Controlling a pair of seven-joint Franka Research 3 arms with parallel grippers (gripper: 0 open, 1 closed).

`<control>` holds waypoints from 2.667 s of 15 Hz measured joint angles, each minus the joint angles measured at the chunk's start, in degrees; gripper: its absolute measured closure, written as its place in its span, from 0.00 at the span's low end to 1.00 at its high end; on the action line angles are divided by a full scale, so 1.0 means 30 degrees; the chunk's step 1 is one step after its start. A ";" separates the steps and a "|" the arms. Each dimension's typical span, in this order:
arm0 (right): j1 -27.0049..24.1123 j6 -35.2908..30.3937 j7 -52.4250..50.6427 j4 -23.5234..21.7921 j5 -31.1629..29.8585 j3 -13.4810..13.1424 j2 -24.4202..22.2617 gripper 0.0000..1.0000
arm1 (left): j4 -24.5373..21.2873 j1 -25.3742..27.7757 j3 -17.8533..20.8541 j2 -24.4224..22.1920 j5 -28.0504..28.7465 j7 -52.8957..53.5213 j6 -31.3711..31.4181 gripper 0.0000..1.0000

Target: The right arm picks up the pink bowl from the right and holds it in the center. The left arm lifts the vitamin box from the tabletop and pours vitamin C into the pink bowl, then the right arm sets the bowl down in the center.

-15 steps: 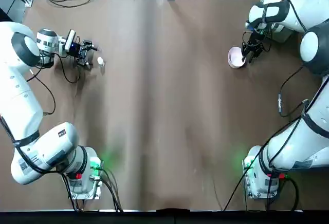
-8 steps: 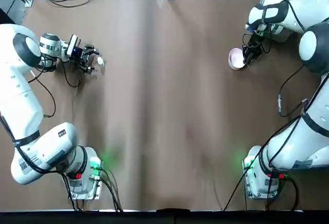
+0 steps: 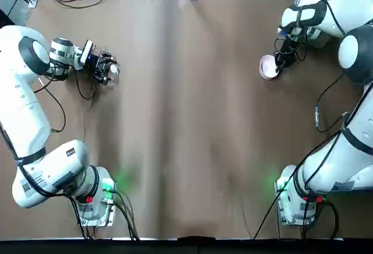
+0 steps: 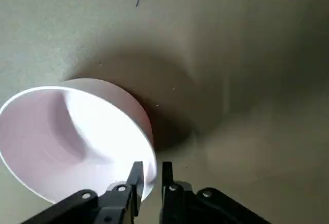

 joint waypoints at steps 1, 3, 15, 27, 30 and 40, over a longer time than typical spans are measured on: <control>0.0002 0.0003 0.0000 0.0000 0.0013 0.0001 0.0003 0.83 | 0.0000 -0.0023 0.0001 0.0028 0.0000 0.0159 0.0008 0.00; 0.0011 0.0015 -0.0001 0.0006 0.0028 0.0007 0.0002 0.92 | 0.0000 -0.0096 0.0000 0.0062 0.0000 0.0773 0.0009 0.00; 0.2322 -0.4135 0.7518 0.3584 0.0628 0.0164 -0.0009 0.98 | 0.0000 -0.0288 0.0008 0.0090 0.0001 0.0993 0.0019 0.70; 0.9455 -0.5853 2.2392 0.8463 0.6301 0.0252 0.0405 0.98 | 0.0425 -0.0239 -0.0748 -0.0138 0.0002 -0.0087 -0.0166 0.90; 0.9913 -0.5931 2.5249 1.0396 0.7165 0.0282 0.1854 0.98 | 0.1066 -0.0258 -0.1596 -0.0789 0.0002 -0.1285 -0.0456 0.90; 1.0737 -0.5926 3.0264 1.5399 0.9754 0.0592 0.5271 0.98 | 0.2184 -0.2671 -0.2144 -0.3948 0.0009 -0.2765 0.1303 0.90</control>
